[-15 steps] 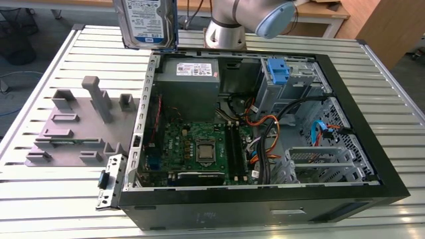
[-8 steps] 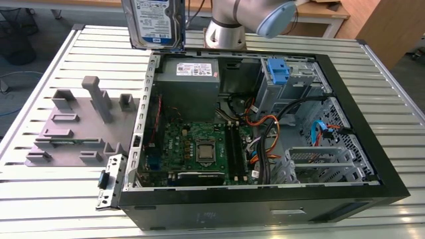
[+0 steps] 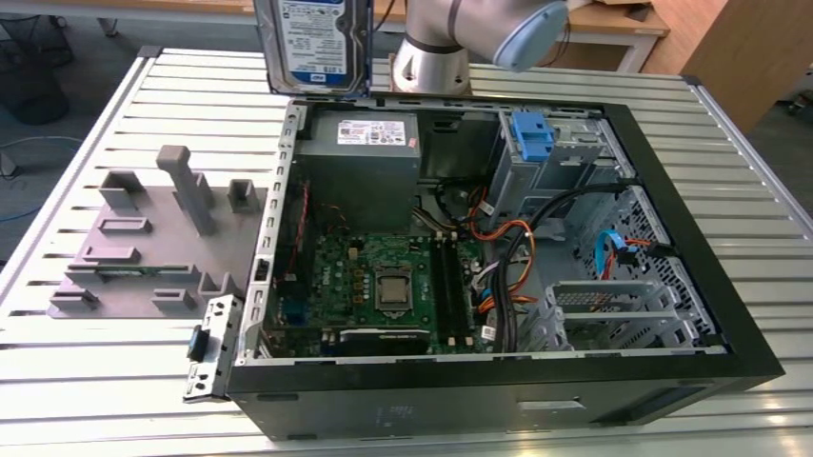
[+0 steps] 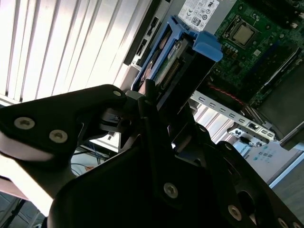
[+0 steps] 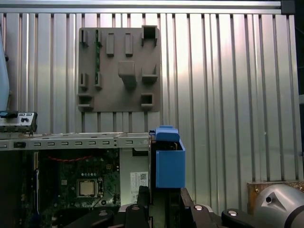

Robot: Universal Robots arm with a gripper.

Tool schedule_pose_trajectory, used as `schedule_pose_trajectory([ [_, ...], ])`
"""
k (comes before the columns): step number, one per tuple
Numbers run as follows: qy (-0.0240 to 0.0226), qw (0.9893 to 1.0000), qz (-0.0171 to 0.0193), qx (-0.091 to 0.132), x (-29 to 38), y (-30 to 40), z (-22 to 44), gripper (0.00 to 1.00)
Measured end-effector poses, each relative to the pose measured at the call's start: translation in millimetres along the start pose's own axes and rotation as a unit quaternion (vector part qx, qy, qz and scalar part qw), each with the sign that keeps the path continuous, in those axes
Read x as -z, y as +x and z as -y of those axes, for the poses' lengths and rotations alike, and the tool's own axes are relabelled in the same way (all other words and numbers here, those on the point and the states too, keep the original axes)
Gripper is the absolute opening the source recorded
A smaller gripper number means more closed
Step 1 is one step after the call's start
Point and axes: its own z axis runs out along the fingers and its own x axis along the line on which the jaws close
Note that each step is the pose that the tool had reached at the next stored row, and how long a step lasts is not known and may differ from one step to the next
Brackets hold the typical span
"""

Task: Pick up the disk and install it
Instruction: 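Pick up the disk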

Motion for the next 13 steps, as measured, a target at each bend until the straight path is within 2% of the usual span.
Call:
schedule_pose_trajectory([
  [13,0.0,1.0,0.0,0.0,1.4,-1.4,35.0,0.35],
])
